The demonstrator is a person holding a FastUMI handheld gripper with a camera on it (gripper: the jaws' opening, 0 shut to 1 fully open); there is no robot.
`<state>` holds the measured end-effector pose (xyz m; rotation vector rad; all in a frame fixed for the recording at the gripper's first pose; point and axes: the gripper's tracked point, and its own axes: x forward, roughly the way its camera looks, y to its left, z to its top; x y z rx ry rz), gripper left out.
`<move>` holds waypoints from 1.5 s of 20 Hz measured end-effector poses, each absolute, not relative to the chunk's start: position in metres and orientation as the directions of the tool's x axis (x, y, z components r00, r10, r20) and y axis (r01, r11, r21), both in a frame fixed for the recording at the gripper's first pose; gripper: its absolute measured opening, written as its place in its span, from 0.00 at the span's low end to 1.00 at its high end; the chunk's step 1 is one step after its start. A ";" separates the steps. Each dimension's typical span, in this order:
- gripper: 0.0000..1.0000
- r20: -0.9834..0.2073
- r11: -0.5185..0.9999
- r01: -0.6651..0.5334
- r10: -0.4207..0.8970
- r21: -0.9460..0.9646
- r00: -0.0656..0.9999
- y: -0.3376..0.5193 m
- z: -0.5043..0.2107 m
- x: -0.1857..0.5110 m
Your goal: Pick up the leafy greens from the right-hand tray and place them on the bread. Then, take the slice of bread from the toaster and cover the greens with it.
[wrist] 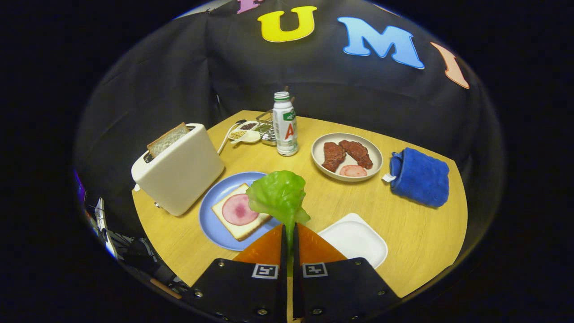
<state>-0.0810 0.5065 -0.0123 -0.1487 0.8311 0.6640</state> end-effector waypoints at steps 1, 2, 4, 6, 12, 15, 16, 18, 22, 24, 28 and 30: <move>0.05 -0.723 0.778 -0.616 0.495 0.123 0.481 0.518 -0.013 -0.083; 0.05 -0.721 0.762 -0.635 0.510 0.127 0.468 0.532 -0.015 -0.088; 0.06 -0.725 0.738 -0.658 0.533 0.147 0.436 0.553 -0.018 -0.097; 0.05 -0.731 0.720 -0.671 0.554 0.179 0.399 0.571 -0.025 -0.104; 0.05 -0.766 0.705 -0.656 0.571 0.271 0.297 0.598 -0.056 -0.108; 0.12 -0.785 0.735 -0.646 0.517 0.204 0.341 0.586 -0.067 -0.090; 0.17 -0.789 0.740 -0.646 0.506 0.191 0.347 0.584 -0.070 -0.087; 0.35 -0.794 0.749 -0.640 0.489 0.172 0.360 0.578 -0.074 -0.082; 0.42 -0.788 0.750 -0.647 0.481 0.141 0.386 0.573 -0.068 -0.079; 0.52 -0.760 0.748 -0.656 0.484 0.102 0.433 0.573 -0.055 -0.077; 0.65 -0.654 0.769 -0.639 0.496 0.025 0.571 0.577 -0.020 -0.077; 0.65 -0.560 0.795 -0.606 0.497 -0.013 0.663 0.584 -0.001 -0.081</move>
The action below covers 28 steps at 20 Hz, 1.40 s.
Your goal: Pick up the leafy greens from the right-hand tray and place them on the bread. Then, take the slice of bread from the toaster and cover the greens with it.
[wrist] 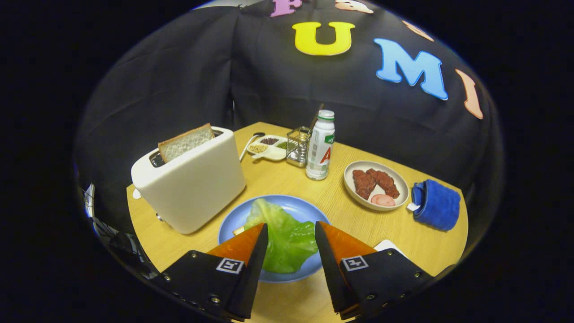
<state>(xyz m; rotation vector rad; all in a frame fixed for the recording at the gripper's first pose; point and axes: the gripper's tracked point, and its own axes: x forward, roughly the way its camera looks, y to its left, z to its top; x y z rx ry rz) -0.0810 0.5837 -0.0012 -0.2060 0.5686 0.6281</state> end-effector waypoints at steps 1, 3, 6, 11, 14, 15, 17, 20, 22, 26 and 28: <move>0.65 -0.509 0.810 -0.586 0.498 -0.018 0.703 0.588 0.008 -0.085; 0.65 -0.428 0.834 -0.552 0.494 -0.014 0.757 0.597 0.021 -0.092; 0.65 -0.323 0.856 -0.517 0.489 -0.002 0.810 0.621 0.040 -0.104; 0.54 -0.201 0.841 -0.541 0.530 -0.002 0.824 0.674 0.067 -0.134; 0.54 -0.174 0.834 -0.552 0.544 0.000 0.821 0.698 0.068 -0.146; 0.54 -0.177 0.825 -0.565 0.558 0.014 0.811 0.710 0.067 -0.152; 0.54 -0.177 0.818 -0.574 0.567 0.014 0.804 0.725 0.066 -0.155; 0.54 -0.183 0.810 -0.586 0.577 0.001 0.796 0.747 0.061 -0.157; 0.54 -0.200 0.817 -0.576 0.566 0.009 0.800 0.758 0.054 -0.158; 0.54 -0.208 0.828 -0.558 0.538 -0.052 0.817 0.775 0.052 -0.151; 0.54 -0.212 0.846 -0.526 0.501 -0.080 0.839 0.776 0.048 -0.140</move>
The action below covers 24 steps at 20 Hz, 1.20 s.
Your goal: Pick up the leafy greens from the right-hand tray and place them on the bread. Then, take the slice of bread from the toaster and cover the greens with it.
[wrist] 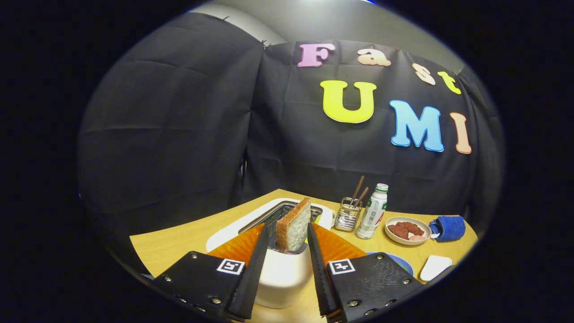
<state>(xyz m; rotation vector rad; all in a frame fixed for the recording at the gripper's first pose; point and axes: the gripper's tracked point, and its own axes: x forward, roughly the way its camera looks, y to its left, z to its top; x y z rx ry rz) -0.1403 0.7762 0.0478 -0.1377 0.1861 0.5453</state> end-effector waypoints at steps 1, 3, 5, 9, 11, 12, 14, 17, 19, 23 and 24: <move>0.54 -0.219 0.850 -0.522 0.496 -0.077 0.840 0.779 0.045 -0.135; 0.54 -0.224 0.859 -0.507 0.481 -0.074 0.848 0.784 0.043 -0.127; 0.54 -0.228 0.866 -0.493 0.465 -0.082 0.855 0.786 0.044 -0.125; 0.46 -0.227 0.895 -0.437 0.409 -0.087 0.884 0.777 0.046 -0.117; 0.27 -0.219 0.889 -0.450 0.425 -0.082 0.878 0.782 0.043 -0.116; 0.28 -0.223 0.886 -0.456 0.430 -0.080 0.875 0.783 0.042 -0.116; 0.20 -0.226 0.879 -0.472 0.449 -0.061 0.865 0.786 0.040 -0.114; 0.09 -0.222 0.865 -0.498 0.475 -0.059 0.852 0.787 0.043 -0.115; 0.05 -0.218 0.868 -0.494 0.473 -0.053 0.854 0.786 0.043 -0.114; 0.05 -0.202 0.875 -0.484 0.469 -0.028 0.860 0.781 0.055 -0.112; 0.05 -0.190 0.875 -0.483 0.469 -0.030 0.862 0.781 0.062 -0.112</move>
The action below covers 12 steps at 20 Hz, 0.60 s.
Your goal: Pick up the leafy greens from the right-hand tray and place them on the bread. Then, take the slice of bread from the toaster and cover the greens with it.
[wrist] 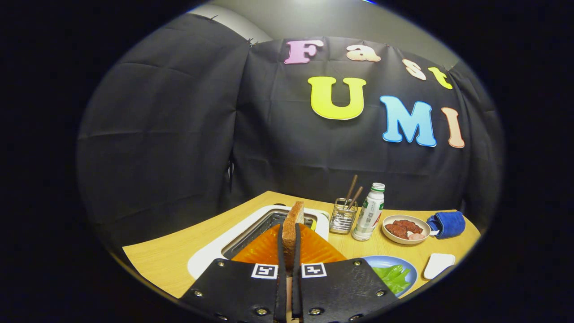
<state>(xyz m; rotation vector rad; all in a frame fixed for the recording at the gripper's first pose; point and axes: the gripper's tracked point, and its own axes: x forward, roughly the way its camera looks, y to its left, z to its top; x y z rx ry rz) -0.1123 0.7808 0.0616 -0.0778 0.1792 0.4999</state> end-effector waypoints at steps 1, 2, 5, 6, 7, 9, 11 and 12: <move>0.05 -0.186 0.872 -0.488 0.474 -0.034 0.860 0.781 0.067 -0.114; 0.05 -0.180 0.870 -0.492 0.479 -0.033 0.859 0.782 0.072 -0.115; 0.05 -0.145 0.865 -0.502 0.495 -0.013 0.856 0.775 0.095 -0.118; 0.05 -0.130 0.862 -0.506 0.501 -0.005 0.855 0.773 0.103 -0.120; 0.05 -0.117 0.861 -0.509 0.505 -0.004 0.855 0.769 0.113 -0.121; 0.05 -0.089 0.851 -0.525 0.524 0.016 0.847 0.762 0.131 -0.125; 0.05 -0.068 0.857 -0.515 0.514 0.005 0.855 0.744 0.143 -0.124; 0.05 -0.063 0.862 -0.508 0.507 -0.001 0.860 0.736 0.145 -0.124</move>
